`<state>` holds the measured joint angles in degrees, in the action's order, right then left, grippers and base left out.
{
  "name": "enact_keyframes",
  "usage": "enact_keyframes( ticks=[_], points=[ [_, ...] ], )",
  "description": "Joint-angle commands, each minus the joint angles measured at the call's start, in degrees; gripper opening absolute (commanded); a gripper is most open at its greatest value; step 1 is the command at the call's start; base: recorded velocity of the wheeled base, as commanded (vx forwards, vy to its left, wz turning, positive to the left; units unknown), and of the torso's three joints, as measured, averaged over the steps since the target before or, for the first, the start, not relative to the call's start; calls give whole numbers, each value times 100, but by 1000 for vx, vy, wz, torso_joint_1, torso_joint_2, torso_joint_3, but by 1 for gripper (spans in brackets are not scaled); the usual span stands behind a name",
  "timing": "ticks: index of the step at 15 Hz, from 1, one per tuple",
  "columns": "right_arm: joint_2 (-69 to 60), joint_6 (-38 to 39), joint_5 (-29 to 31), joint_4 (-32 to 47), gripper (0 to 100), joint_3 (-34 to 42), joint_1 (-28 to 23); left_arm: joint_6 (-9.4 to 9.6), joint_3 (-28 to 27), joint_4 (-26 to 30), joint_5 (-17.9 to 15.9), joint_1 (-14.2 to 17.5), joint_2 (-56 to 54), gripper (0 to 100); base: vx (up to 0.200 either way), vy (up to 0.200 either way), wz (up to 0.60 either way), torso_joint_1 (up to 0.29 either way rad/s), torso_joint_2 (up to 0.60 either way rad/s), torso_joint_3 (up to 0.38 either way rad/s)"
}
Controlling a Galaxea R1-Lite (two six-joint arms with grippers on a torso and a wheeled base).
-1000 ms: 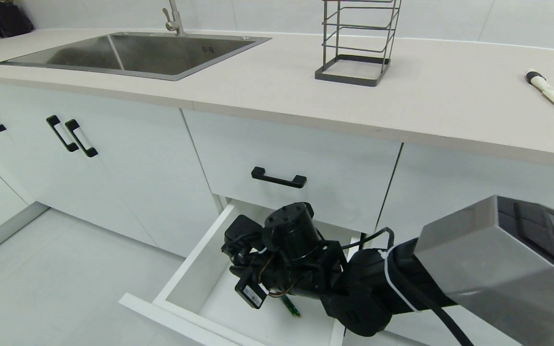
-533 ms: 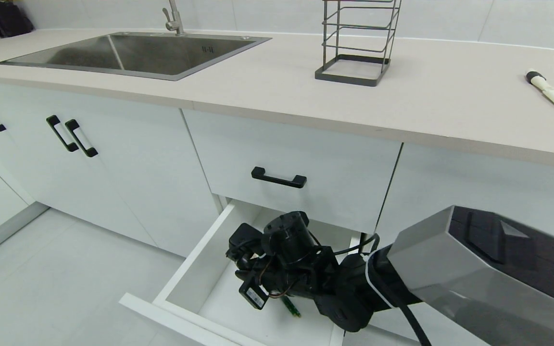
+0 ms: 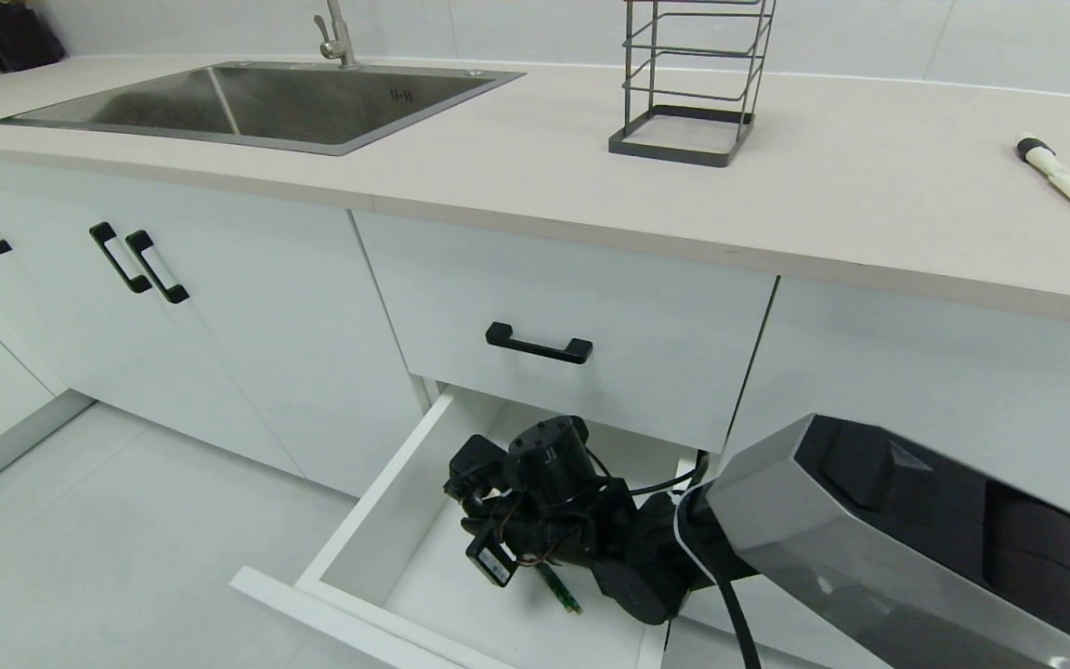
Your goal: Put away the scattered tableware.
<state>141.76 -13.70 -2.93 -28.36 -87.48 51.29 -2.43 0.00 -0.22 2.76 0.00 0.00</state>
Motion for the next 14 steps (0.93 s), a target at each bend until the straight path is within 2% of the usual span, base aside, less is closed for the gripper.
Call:
enact_keyframes(
  ticks=[1,14],
  points=[
    [211,-1,-6,-3,0,-103,-22,-4,0,-4,6,0,0,100,0,0,0,0,0,0],
    [765,-10,-24,366,0,-709,-101,-4,0,-4,6,0,0,100,0,0,0,0,0,0]
  ],
)
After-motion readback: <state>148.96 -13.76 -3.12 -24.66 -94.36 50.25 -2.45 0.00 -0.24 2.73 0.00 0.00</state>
